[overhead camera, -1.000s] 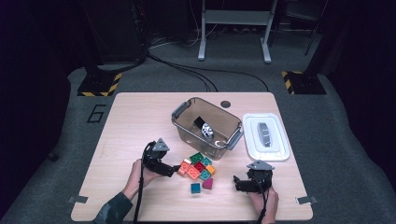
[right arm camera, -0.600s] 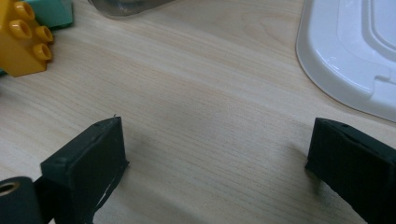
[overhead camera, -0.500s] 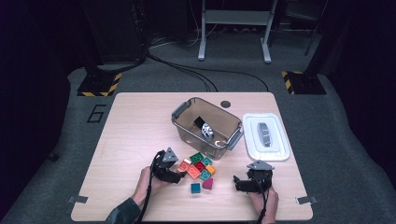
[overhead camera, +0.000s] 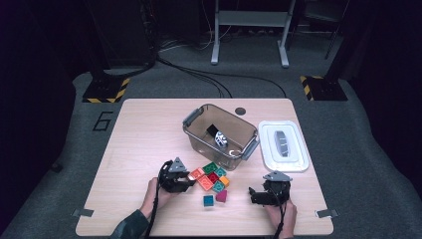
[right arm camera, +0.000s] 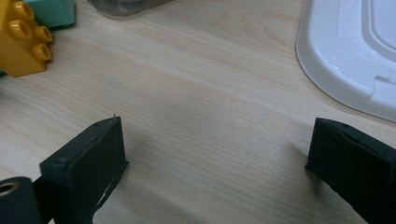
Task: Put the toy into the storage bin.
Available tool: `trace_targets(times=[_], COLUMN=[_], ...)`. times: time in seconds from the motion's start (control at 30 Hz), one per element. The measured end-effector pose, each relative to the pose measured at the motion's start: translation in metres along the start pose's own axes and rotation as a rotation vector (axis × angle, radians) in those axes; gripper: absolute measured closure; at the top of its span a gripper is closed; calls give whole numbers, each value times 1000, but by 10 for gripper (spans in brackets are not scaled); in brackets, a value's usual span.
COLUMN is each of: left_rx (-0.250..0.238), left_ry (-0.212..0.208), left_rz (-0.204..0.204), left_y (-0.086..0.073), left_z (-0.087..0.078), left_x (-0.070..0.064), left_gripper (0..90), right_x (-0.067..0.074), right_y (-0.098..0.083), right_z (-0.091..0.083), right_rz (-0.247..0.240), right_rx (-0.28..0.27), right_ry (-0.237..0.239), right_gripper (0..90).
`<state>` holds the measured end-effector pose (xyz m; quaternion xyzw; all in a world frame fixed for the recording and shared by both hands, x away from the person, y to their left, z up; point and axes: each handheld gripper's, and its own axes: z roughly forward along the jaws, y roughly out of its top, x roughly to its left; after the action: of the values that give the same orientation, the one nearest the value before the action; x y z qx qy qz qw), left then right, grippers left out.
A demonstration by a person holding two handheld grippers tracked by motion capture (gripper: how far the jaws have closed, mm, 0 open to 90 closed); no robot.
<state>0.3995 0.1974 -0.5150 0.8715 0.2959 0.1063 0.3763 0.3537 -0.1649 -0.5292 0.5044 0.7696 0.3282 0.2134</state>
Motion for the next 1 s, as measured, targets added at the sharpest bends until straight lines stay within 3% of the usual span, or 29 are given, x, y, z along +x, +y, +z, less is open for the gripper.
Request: trace_targets(times=[0.27, 0.5, 0.67, 1.0], left_rx=[-28, -48, -69, -61], left_ry=[2, 9, 31, 46], left_rz=[-10, -45, -40, -28], left_y=[-2, 1, 6, 16], left_z=[-18, -32, -42, -56], left_x=[4, 12, 19, 26], left_gripper=[590, 590, 590, 590], right_x=[0, 0, 0, 0], right_y=[0, 0, 0, 0], right_z=[0, 0, 0, 0], right_rz=[-2, -3, -3, -3], right_rx=[-1, -1, 0, 0], right_ry=[-3, -3, -3, -2], right_gripper=[31, 31, 31, 31])
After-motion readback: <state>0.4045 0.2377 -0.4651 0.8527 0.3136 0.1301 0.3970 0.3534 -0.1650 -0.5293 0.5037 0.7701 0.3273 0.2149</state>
